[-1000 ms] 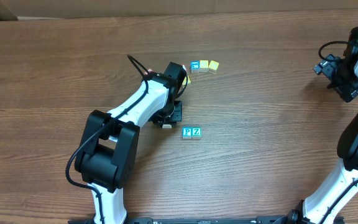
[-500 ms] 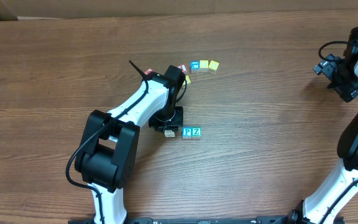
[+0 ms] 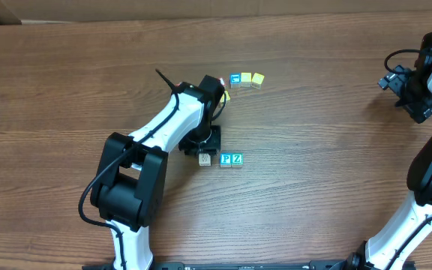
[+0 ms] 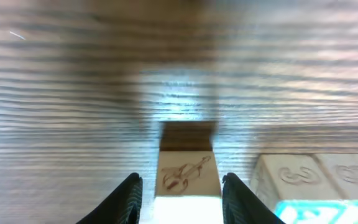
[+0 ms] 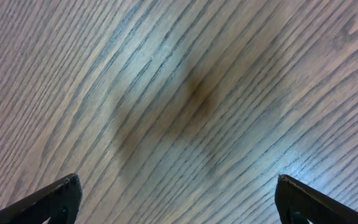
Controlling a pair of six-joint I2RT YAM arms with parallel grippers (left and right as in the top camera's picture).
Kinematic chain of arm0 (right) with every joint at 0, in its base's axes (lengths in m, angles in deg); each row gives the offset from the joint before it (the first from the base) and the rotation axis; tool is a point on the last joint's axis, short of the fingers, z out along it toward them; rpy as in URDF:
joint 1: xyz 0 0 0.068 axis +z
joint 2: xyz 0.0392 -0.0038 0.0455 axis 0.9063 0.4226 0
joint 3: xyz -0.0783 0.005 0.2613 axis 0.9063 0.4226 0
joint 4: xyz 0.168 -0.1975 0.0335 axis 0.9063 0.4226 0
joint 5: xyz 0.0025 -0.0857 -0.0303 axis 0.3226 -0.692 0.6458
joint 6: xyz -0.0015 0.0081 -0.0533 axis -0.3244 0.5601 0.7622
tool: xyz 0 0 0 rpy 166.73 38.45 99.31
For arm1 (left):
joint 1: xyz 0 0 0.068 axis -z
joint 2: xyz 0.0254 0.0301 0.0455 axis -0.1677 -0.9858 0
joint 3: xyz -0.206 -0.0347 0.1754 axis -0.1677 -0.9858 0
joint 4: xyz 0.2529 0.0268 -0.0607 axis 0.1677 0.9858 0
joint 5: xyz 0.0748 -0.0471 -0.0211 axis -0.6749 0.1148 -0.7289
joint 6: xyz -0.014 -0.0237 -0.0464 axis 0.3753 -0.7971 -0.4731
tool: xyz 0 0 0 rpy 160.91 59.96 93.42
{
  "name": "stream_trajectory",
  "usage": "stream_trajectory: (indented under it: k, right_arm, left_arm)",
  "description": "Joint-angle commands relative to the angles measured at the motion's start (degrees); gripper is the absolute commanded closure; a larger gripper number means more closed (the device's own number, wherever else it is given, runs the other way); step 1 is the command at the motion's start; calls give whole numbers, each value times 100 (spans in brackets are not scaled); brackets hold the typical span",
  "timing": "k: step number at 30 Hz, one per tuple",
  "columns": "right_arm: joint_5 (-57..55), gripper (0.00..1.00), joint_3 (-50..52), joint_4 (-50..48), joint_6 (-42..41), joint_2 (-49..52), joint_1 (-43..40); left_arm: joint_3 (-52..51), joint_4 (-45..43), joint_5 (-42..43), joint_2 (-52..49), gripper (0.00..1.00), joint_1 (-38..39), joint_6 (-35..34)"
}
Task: Flip 4 blocks
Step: 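Set the beige block down left of the blue P block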
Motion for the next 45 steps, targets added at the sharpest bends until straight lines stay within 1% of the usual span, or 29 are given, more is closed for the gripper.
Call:
stream_trajectory:
  k: [1, 4, 5, 6, 10, 12, 15, 19, 22, 26, 27, 29, 45]
  right_arm:
    - [4, 0, -101, -28, 2, -50, 9]
    - [4, 0, -101, -28, 4, -50, 9]
    - [4, 0, -101, -28, 4, -50, 9]
    - [4, 0, -101, -28, 4, -50, 9]
    - [4, 0, -101, -28, 2, -50, 9]
    - [4, 0, -101, -28, 4, -50, 9]
    - [4, 0, -101, -28, 4, -50, 9]
    - [7, 0, -101, -28, 4, -50, 9]
    - [4, 0, -101, -28, 2, -50, 9]
    - [4, 0, -101, -31, 4, -50, 9]
    - [4, 0, -101, -28, 2, -50, 9]
    - [4, 0, -101, -28, 4, -50, 9]
    - [4, 0, -101, -28, 2, -50, 9]
  left_arm:
    - [726, 269, -402, -28, 65, -129, -42]
    - [1019, 479, -387, -28, 66, -273, -46]
    - [1047, 540, -356, -28, 72, -315, -50]
    - [1043, 627, -348, -28, 96, -365, -66]
    - [861, 1049, -367, -31, 96, -474, -87]
    - [667, 1049, -367, -31, 96, -481, -92]
    - [273, 787, -372, -31, 96, -479, -129]
    - [-293, 184, -354, -31, 96, -479, -216]
    - [-520, -168, -350, -31, 96, -479, -214]
    - [-553, -391, -264, -31, 96, -472, -216]
    - [-553, -452, -48, -31, 96, -470, -214]
    - [-553, -448, 118, -31, 96, -461, -214]
    - [-553, -494, 188, -31, 96, -52, -221]
